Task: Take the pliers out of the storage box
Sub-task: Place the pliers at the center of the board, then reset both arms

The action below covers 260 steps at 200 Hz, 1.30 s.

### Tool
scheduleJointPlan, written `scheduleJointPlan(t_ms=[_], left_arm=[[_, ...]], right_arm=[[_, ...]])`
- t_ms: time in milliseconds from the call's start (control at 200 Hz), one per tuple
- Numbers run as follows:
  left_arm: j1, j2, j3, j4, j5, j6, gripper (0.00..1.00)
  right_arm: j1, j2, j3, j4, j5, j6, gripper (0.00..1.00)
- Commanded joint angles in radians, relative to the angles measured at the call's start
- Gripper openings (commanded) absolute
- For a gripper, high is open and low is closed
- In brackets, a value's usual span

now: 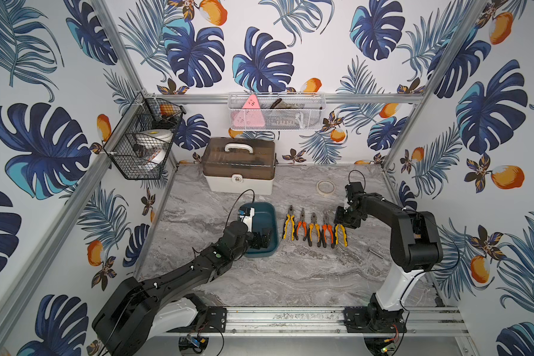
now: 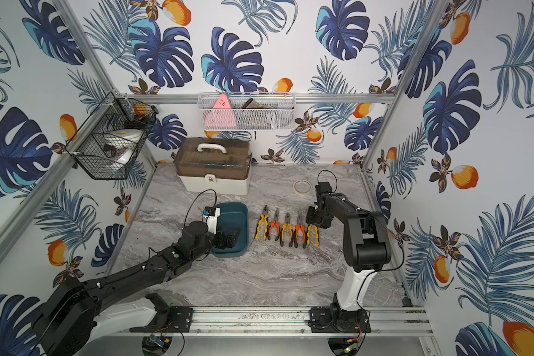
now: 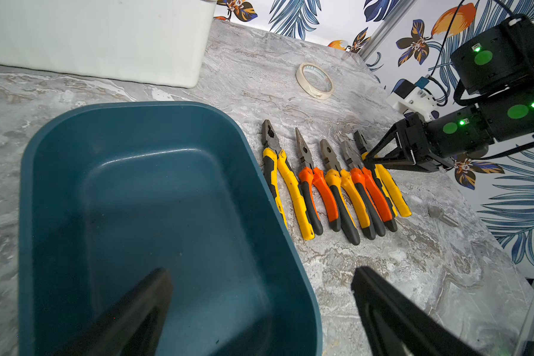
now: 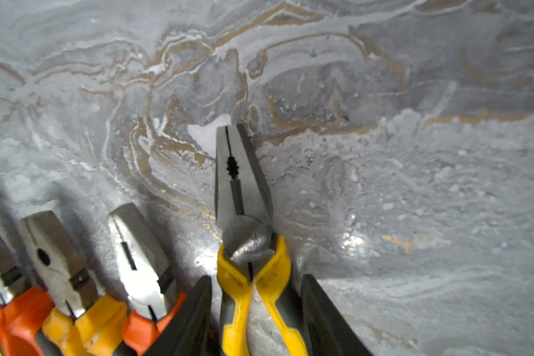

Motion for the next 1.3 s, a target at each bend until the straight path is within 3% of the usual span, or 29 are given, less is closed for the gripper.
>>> scheduleJointPlan(t_ms=[0, 220, 400, 540, 650, 721, 886, 981, 1101, 1296], left_arm=[[0.000, -0.001, 0.007, 0.002, -0.004, 0.003, 0.99], [0.000, 0.000, 0.007, -0.001, -0.006, 0.001, 0.99], [0.000, -0.001, 0.009, -0.004, -0.012, 0.001, 0.99], [0.000, -0.007, 0.009, -0.008, -0.015, 0.003, 0.99], [-0.001, -0.010, 0.010, -0.011, -0.018, 0.004, 0.99], [0.000, -0.013, 0.010, -0.011, -0.020, 0.005, 0.99], [0.001, -0.013, 0.009, -0.011, -0.020, 0.009, 0.99], [0.000, -0.020, 0.007, -0.010, -0.019, 0.007, 0.99], [-0.001, -0.025, 0.004, -0.009, -0.018, 0.005, 0.99], [0.000, -0.025, 0.009, -0.021, -0.027, 0.006, 0.99]], right_arm=[[0.005, 0.005, 0.011, -0.007, -0.008, -0.010, 0.50], [0.007, -0.022, 0.004, -0.013, 0.024, 0.000, 0.53], [0.052, -0.122, 0.013, -0.031, 0.048, 0.031, 0.65], [0.144, -0.266, 0.038, -0.007, 0.163, 0.053, 0.75], [0.226, -0.437, -0.035, 0.166, 0.189, -0.004, 0.84], [0.244, -0.555, -0.154, 0.327, 0.159, -0.024, 0.99], [0.246, -0.742, -0.412, 0.647, 0.261, -0.073, 1.00], [0.246, -0.766, -0.501, 0.719, 0.349, -0.137, 1.00], [0.246, -0.735, -0.546, 0.720, 0.382, -0.340, 1.00], [0.245, -0.597, -0.586, 0.829, 0.448, -0.408, 1.00]])
